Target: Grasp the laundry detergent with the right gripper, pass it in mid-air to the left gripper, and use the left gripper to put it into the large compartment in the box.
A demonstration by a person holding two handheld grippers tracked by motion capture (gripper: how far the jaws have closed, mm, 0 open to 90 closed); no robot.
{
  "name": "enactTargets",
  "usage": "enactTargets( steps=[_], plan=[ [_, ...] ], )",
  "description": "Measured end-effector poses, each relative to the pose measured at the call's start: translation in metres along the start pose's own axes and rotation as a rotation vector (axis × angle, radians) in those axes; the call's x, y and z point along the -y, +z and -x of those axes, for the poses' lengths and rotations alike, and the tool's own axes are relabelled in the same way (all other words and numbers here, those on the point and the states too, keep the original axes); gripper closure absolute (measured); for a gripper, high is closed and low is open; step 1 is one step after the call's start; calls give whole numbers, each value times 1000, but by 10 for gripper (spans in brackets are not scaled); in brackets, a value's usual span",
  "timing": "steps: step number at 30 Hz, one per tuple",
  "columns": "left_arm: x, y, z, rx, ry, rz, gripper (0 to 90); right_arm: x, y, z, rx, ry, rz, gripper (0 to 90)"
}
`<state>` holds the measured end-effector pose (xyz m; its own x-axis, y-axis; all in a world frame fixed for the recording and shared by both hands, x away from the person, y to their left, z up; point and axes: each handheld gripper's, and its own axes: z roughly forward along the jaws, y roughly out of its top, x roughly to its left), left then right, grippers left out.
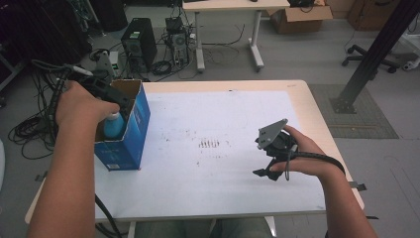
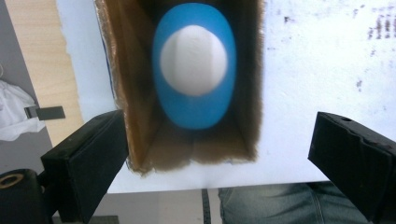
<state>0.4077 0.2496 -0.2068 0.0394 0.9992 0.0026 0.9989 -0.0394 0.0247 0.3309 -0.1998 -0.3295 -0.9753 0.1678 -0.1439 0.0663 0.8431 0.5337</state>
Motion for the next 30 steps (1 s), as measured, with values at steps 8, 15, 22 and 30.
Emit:
enactTargets(
  steps=[8, 15, 22, 30],
  plan=[
    [2, -18, 20, 0, 74, 13, 2, 2, -6, 2, 6, 3, 8, 31],
    [2, -42, 52, 12, 233, 54, 2, 2, -12, 6, 13, 7, 7, 31],
    [2, -60, 81, 40, 374, 87, 2, 0, -18, 9, 21, 7, 1, 31],
    [5, -66, 100, 57, 496, 91, 2, -1, -23, 12, 28, 11, -13, 31]
  ],
)
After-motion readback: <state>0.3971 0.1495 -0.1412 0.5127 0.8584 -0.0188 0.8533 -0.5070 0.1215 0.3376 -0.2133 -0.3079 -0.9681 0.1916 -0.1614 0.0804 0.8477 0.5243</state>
